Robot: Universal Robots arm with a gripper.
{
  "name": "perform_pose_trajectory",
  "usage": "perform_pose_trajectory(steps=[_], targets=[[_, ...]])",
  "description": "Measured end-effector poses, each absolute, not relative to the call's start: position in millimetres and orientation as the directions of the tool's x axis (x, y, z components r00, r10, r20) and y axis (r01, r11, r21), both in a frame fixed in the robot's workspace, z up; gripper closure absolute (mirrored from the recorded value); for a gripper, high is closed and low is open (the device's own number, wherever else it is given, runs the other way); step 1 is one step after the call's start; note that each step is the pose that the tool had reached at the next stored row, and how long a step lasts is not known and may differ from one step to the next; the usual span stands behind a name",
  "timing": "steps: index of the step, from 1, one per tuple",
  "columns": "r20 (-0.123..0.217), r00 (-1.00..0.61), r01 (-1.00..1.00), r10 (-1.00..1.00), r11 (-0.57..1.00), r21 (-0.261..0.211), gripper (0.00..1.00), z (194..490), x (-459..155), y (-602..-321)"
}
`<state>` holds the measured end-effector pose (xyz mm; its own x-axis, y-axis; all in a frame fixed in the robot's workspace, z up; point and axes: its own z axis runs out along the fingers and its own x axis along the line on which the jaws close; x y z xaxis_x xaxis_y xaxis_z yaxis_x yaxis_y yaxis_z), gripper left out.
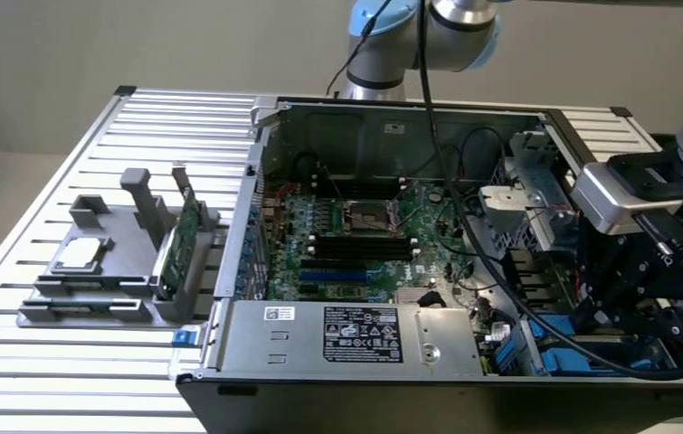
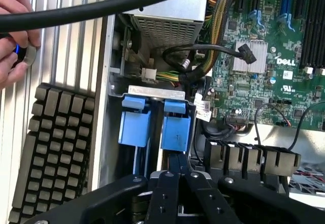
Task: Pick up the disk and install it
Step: 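Insert the disk into the insertion slot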
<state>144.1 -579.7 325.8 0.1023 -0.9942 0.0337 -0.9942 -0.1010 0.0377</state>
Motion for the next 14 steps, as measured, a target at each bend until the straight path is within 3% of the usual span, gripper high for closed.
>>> perform_pose_trajectory(steps=[4,14], targets=[[0.029,0.103,-0.994,-0.994,-0.101,0.041,0.89,330.5,144.6,-579.7],[0.031,0.103,-0.994,-0.994,-0.101,0.043,0.89,374.7,143.7,-579.6]])
